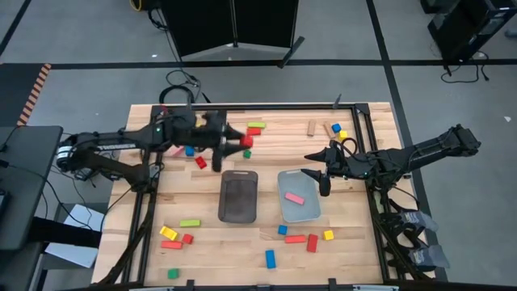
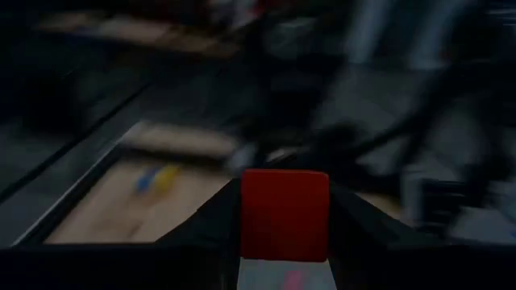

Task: Sort blocks by size
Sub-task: Put the top small red block into the black bin

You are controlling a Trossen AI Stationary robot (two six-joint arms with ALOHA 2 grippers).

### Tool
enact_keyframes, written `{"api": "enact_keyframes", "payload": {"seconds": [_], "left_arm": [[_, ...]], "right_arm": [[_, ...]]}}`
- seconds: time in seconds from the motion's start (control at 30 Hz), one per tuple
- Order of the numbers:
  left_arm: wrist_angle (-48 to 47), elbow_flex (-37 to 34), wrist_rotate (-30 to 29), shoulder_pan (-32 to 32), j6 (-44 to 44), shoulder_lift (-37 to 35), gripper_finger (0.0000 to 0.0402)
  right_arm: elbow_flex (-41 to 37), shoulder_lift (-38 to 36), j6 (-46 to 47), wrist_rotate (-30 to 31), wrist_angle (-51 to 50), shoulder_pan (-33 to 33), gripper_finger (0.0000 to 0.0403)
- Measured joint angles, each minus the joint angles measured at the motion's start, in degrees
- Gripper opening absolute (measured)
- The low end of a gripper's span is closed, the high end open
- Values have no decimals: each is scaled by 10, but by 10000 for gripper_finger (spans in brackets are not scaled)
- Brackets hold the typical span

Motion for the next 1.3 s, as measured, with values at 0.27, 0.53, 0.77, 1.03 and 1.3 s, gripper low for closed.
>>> {"api": "enact_keyframes", "payload": {"seconds": [0.27,0.53,0.77,1.03,1.3], "left_arm": [[36,-1,100,-92,151,11,139],[148,-22,185,-150,192,32,139],[570,-86,78,-170,-34,79,139],[781,-143,-28,-172,-143,120,139],[537,-149,-11,-168,-77,96,139]], "right_arm": [[0,0,-1,0,0,-1,252],[0,0,0,0,0,-1,251],[0,6,1,0,8,-1,247],[0,16,1,0,17,0,248],[0,18,1,-4,25,0,246]]}}
